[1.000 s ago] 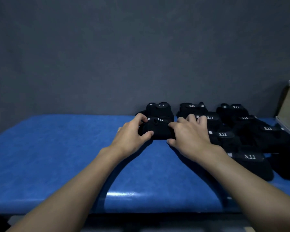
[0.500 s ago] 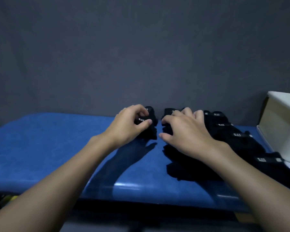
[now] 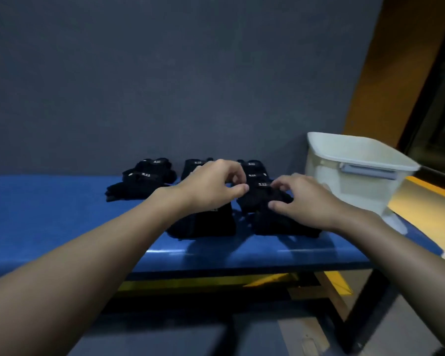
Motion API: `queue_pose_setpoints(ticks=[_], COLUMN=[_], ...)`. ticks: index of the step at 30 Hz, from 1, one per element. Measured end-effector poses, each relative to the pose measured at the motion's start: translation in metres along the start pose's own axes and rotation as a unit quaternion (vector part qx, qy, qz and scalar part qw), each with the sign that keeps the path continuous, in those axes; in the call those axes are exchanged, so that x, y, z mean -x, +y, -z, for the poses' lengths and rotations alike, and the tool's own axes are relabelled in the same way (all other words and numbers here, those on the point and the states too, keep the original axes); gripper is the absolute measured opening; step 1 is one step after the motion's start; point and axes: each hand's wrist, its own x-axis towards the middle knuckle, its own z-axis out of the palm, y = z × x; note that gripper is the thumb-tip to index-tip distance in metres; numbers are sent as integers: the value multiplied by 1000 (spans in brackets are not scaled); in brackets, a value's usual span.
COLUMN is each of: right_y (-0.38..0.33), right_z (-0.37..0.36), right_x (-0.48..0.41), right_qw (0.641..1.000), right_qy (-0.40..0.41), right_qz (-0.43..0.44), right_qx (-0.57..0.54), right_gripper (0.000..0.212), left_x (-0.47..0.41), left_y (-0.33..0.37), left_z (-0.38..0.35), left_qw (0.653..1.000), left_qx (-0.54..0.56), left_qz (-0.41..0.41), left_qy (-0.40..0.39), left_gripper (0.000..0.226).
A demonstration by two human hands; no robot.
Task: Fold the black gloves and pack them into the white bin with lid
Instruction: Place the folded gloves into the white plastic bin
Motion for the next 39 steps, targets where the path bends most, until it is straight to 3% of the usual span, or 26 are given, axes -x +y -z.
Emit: queue_pose_setpoints(ticks=[6,11,16,21,31,35,39], right_y=[52,74,81,79,90,93,93], right_z=[-9,-33,-49,-57,-44,-16,28], right_x=[14,2,-16,-25,-20,-20,-23], right_qw=[987,974,953,919,870,852,832], right_qy=[-64,-89,-61,-76,-35,-10,33], right_qz=[-100,-119,-120,-125,-54,-7,55], right_qx=[-105,-171,-273,-365,-489,-523,-551], right_gripper=[70,62,41,19,35,36,38], left_x=[-19,-30,-34,-36,-22,-17,-28], left_y=[32,29,16,23,55,78,110], left_z=[-41,-70,-84,-83,-72,-61,-34], left_qw=[994,982,994,996,982,956,915], left_qx=[-84,-145,-55,-42,83,169,303], left_qz=[-39,-50,-18,15,168,225,251], left_qy=[-64,-110,-91,-76,4,85,88], left_gripper=[21,30,36,38,39,48,62])
